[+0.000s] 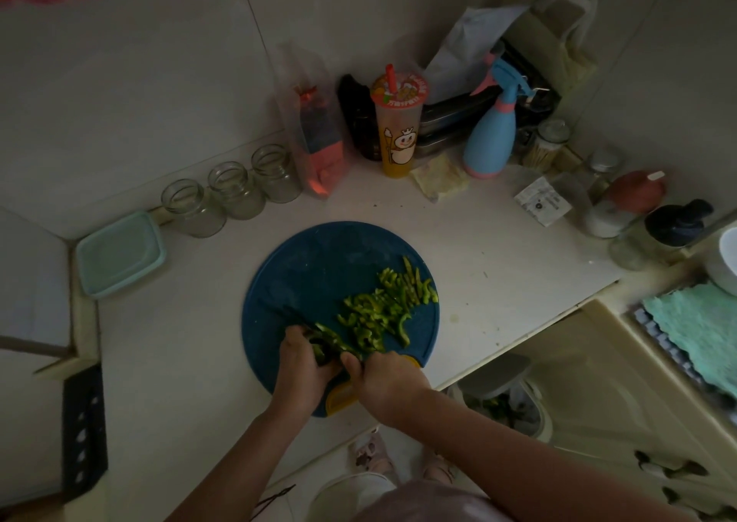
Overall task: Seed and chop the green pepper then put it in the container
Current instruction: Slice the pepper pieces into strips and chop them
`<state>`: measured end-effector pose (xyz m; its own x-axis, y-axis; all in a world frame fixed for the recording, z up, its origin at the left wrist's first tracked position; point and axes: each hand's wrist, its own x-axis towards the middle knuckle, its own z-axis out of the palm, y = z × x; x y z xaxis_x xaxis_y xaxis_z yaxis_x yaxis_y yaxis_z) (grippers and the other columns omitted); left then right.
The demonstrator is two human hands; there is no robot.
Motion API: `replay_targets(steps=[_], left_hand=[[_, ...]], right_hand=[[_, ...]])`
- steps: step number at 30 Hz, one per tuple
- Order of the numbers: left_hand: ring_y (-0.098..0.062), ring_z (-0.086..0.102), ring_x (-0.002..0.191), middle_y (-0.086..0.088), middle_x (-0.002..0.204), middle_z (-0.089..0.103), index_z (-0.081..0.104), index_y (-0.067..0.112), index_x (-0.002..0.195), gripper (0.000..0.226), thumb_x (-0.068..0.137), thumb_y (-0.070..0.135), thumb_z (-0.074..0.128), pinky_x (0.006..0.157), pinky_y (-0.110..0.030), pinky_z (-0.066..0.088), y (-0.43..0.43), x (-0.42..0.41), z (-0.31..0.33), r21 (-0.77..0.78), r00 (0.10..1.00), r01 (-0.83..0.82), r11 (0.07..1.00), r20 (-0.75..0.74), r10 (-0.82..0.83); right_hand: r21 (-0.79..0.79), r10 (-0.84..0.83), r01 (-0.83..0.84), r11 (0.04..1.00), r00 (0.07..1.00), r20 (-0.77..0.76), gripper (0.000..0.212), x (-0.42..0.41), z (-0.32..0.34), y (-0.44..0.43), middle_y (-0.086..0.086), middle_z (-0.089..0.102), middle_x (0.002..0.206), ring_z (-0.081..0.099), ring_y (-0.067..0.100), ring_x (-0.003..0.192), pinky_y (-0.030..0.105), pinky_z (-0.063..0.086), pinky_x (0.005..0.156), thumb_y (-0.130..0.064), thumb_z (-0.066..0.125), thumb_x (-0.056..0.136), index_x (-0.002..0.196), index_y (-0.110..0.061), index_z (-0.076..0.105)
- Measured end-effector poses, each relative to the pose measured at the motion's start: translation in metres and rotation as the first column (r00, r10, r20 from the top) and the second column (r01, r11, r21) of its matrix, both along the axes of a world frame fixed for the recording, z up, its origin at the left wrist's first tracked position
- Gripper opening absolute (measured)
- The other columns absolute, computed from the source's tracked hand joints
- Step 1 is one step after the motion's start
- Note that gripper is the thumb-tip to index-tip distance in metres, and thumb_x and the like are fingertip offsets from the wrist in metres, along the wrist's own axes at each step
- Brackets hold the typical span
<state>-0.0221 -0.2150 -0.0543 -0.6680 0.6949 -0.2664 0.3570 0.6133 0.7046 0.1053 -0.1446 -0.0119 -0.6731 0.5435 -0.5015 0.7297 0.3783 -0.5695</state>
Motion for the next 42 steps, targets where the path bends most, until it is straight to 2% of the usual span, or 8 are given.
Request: replay_targets(steps=[5,10,14,18,22,25,33,42], left_hand=[[-0.025,0.052,0.101,-0.014,0.107,0.052,0.041,0.002,0.111,0.063,0.068,0.024,0.082,0.082,-0.035,0.048,-0.001,-0.001,0.000,-0.004,1.000,0.006,1.000,-0.019,-0.006],[-0.027,0.054,0.102,-0.010,0.104,0.051,0.043,-0.002,0.115,0.055,0.074,0.013,0.076,0.082,-0.032,0.047,-0.008,-0.010,0.002,0.011,0.996,-0.056,0.998,-0.067,0.057],[-0.018,0.056,0.093,-0.005,0.101,0.054,0.046,0.007,0.114,0.054,0.073,0.016,0.078,0.073,-0.020,0.040,-0.007,-0.017,0.010,0.026,0.999,0.001,1.000,-0.047,0.000],[-0.011,0.054,0.093,-0.001,0.105,0.056,0.052,0.015,0.115,0.057,0.068,0.027,0.082,0.073,-0.016,0.039,-0.005,-0.009,0.007,0.031,0.994,0.092,0.995,-0.057,-0.090],[-0.017,0.056,0.096,-0.003,0.109,0.054,0.055,0.015,0.121,0.061,0.067,0.024,0.083,0.082,-0.025,0.046,-0.007,-0.005,0.010,0.043,0.997,0.046,0.998,-0.071,-0.042],[-0.022,0.057,0.101,-0.007,0.114,0.054,0.056,0.011,0.122,0.062,0.067,0.021,0.083,0.086,-0.032,0.048,-0.005,-0.003,0.014,0.031,0.995,0.020,0.999,-0.103,-0.017],[-0.028,0.060,0.099,-0.013,0.108,0.058,0.060,0.004,0.116,0.058,0.066,0.021,0.084,0.083,-0.034,0.049,-0.001,-0.003,0.019,-0.001,0.986,0.027,1.000,-0.165,-0.027],[-0.030,0.063,0.097,-0.015,0.107,0.063,0.065,0.003,0.111,0.049,0.066,0.016,0.083,0.084,-0.036,0.051,0.002,-0.004,0.024,-0.013,0.979,0.040,0.999,-0.198,-0.042]], right_hand=[[0.036,0.009,-0.010,0.999,0.999,0.032,0.061,-0.007,-0.006,-0.002,0.010,0.055,0.077,0.060,0.028,0.078,0.032,0.042,0.065,-0.057,0.018,0.097,0.064,-0.014,0.045],[0.075,-0.008,0.005,0.997,1.000,0.029,0.058,-0.012,-0.010,-0.009,0.014,0.063,0.086,0.061,0.033,0.085,0.042,0.045,0.082,-0.057,0.018,0.097,0.060,-0.018,0.040],[-0.246,-0.266,0.250,0.936,0.963,-0.033,0.056,0.002,-0.018,0.003,0.007,0.051,0.067,0.054,0.022,0.066,0.033,0.044,0.070,-0.059,0.026,0.096,0.062,-0.017,0.042],[-0.580,-0.513,0.422,0.697,0.858,0.008,0.061,0.013,-0.013,0.014,0.001,0.039,0.045,0.038,0.014,0.033,0.020,0.033,0.039,-0.064,0.030,0.093,0.060,-0.013,0.039],[-0.374,-0.350,0.300,0.877,0.934,-0.071,0.060,0.018,-0.008,0.007,0.001,0.042,0.053,0.043,0.013,0.047,0.026,0.038,0.054,-0.062,0.030,0.093,0.057,-0.015,0.038],[-0.227,-0.204,0.170,0.959,0.970,-0.132,0.060,0.019,-0.003,0.000,0.003,0.036,0.053,0.037,0.013,0.050,0.031,0.032,0.060,-0.055,0.029,0.097,0.054,-0.013,0.032],[-0.087,-0.032,0.019,0.996,0.987,-0.156,0.056,0.024,0.000,-0.007,0.003,0.037,0.053,0.044,0.023,0.062,0.038,0.037,0.064,-0.051,0.026,0.099,0.055,-0.016,0.034],[0.036,0.025,-0.020,0.999,0.991,-0.129,0.055,0.030,0.000,-0.008,-0.001,0.037,0.056,0.043,0.021,0.065,0.032,0.031,0.062,-0.053,0.024,0.098,0.057,-0.019,0.034]])
